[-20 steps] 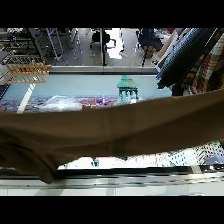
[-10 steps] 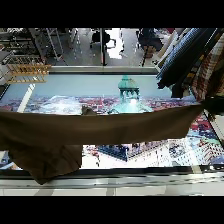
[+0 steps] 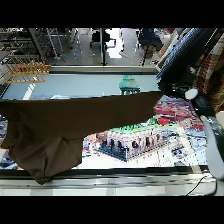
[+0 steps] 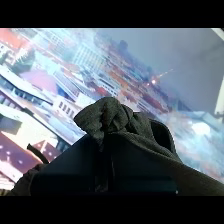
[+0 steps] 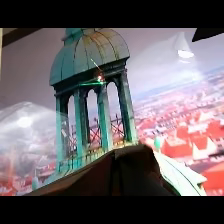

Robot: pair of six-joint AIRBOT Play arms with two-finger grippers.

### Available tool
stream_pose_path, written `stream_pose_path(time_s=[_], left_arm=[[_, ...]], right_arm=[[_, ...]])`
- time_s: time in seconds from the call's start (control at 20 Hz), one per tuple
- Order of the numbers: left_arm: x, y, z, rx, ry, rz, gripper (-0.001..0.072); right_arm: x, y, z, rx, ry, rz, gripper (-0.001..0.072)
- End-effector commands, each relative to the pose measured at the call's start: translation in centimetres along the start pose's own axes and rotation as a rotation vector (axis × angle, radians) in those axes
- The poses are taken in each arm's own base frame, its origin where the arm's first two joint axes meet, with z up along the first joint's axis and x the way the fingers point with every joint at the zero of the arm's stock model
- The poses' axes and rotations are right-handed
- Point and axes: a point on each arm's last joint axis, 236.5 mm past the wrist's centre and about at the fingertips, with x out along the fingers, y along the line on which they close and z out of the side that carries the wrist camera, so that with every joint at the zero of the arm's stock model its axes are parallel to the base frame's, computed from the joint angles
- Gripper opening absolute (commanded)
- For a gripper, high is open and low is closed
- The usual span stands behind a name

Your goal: Fold the clothes and pants, and hang the long-sleeved shirts on hangers.

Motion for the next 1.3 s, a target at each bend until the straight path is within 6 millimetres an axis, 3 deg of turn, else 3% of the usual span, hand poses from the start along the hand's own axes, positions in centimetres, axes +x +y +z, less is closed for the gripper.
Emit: stream_pose_path(time_s=[0.0,0.05,0.15,0.2,0.25,0.3,0.35,0.45,0.6,0.75,1.0,1.1,1.25], left_arm=[[3.7,0.3,0.6,-0.03,-0.042,0.016,0.048],[3.1,0.5,0.6,-0.02,-0.02,0.012,0.072],[0.5,2.5,-1.6,0.063,0.141,0.041,0.0694],[-1.5,4.5,-3.5,0.096,0.251,0.08,0.0692],[-3.7,6.6,-5.7,0.078,0.371,0.126,0.0639],[-5.9,8.5,-8.2,0.039,0.496,0.17,0.0529],[-7.9,9.8,-10.7,-0.009,0.609,0.187,0.0476],[-9.7,10.8,-14.7,-0.086,0.727,0.168,0.0476],[-9.3,11.3,-19.6,-0.15,0.788,0.145,0.0478],[-7.0,10.3,-20.2,-0.205,0.711,0.089,0.0479],[-5.9,10.3,-19.6,-0.214,0.666,0.087,0.0473],[-5.8,10.4,-20.0,-0.221,0.675,0.086,0.033],[-5.6,10.5,-20.3,-0.226,0.683,0.086,0.0231]], right_arm=[[4.5,1.0,0.1,0.007,0.016,0.029,0.0493],[3.7,0.8,-1.0,-0.012,0.093,0.025,0.056],[1.4,-0.1,-4.3,-0.079,0.286,0.024,0.0562],[-0.3,0.0,-6.8,-0.138,0.409,0.055,0.0561],[-2.2,0.8,-9.4,-0.182,0.528,0.114,0.055],[-3.9,2.5,-12.0,-0.202,0.626,0.205,0.0474],[-6.0,5.4,-14.8,-0.201,0.712,0.336,0.044],[-9.7,11.0,-19.8,-0.167,0.831,0.542,0.0428],[-12.7,17.1,-28.0,-0.181,0.945,0.639,0.0425],[-12.5,22.7,-35.4,-0.223,0.971,0.64,0.0425],[-10.3,28.8,-42.5,-0.257,0.991,0.629,0.0425],[-9.3,30.8,-44.6,-0.271,1.011,0.64,0.0424],[-7.0,32.1,-46.6,-0.28,1.035,0.592,0.0424]])
